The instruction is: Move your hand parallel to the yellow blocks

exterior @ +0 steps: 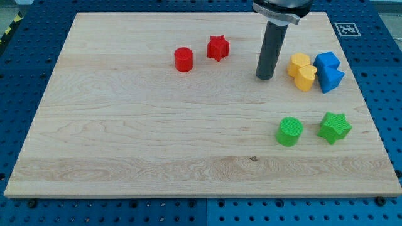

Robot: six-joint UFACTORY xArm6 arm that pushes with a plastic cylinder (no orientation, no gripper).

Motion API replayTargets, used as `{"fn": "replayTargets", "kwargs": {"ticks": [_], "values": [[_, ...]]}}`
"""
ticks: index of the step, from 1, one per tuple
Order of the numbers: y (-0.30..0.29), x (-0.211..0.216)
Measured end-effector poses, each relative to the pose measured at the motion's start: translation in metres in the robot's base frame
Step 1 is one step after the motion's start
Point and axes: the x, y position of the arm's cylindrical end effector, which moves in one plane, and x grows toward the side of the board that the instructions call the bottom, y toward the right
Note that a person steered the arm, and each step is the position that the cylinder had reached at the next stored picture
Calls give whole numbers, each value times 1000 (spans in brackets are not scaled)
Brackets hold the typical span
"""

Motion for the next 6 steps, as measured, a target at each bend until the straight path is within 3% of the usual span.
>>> {"fn": "replayTargets", "kwargs": {"ticks": [1,2,6], "values": [[0,34],[0,42],[-3,42]]}}
